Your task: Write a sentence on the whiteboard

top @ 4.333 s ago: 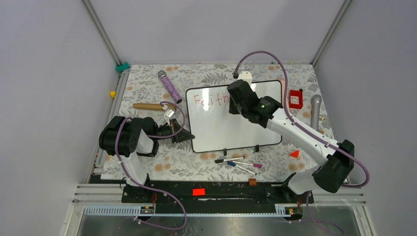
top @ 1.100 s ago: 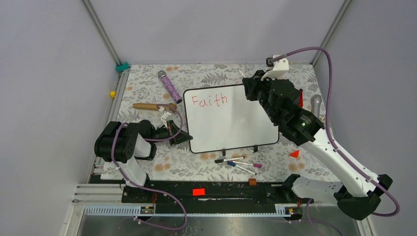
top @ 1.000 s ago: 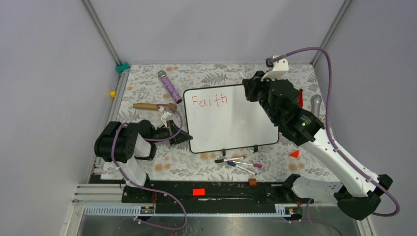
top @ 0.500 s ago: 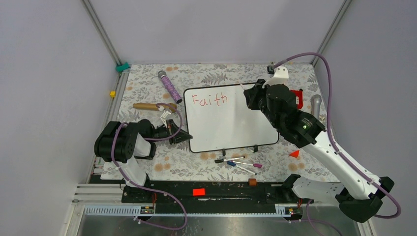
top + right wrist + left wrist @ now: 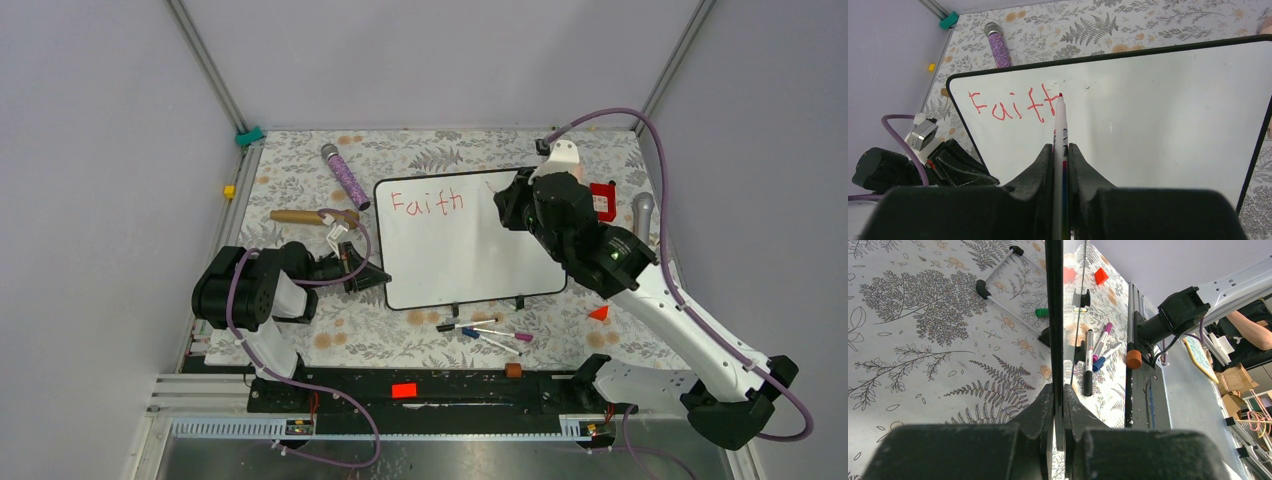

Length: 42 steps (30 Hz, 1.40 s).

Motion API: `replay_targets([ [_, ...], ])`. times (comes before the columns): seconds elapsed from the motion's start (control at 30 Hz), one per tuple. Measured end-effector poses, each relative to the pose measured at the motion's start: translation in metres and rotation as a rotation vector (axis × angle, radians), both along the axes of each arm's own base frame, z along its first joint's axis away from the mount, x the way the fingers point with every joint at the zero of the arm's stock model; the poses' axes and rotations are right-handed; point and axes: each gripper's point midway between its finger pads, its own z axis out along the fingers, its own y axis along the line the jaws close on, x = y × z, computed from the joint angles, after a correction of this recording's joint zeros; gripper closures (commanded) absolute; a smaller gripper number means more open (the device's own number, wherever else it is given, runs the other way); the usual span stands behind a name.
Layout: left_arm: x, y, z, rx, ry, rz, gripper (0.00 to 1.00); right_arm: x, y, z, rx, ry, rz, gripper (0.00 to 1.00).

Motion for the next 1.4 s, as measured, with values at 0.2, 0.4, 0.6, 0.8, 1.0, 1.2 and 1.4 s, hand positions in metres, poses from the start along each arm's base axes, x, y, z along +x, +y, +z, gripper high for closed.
replay_targets([
  [0.2, -0.003, -0.005, -0.001, 0.002, -0.003, -0.02, 1.0, -0.002, 0.0, -0.023, 0.002, 0.038, -0.009, 1.0],
  [0.4, -0.001, -0.012, -0.003, 0.0, 0.009, -0.037, 1.0, 0.011, 0.013, -0.037, -0.025, 0.063, -0.006, 1.0],
  [0.6, 0.001, -0.015, -0.006, 0.0, 0.024, -0.041, 1.0, 0.02, 0.017, -0.023, 0.002, -0.012, -0.011, 1.0],
  [0.8, 0.005, -0.015, -0.008, -0.003, 0.049, -0.043, 1.0, 0.023, 0.014, -0.024, -0.012, -0.037, -0.018, 1.0],
  [1.0, 0.01, -0.017, -0.013, -0.008, 0.075, -0.049, 1.0, 0.022, 0.01, -0.022, -0.027, -0.05, -0.02, 1.0],
  [1.2, 0.01, -0.017, -0.012, -0.009, 0.071, -0.049, 1.0, 0.02, 0.002, -0.019, -0.027, -0.086, -0.035, 1.0],
  [1.4, 0.006, -0.015, -0.01, -0.007, 0.063, -0.029, 1.0, 0.022, 0.004, -0.024, -0.048, -0.089, -0.025, 1.0],
])
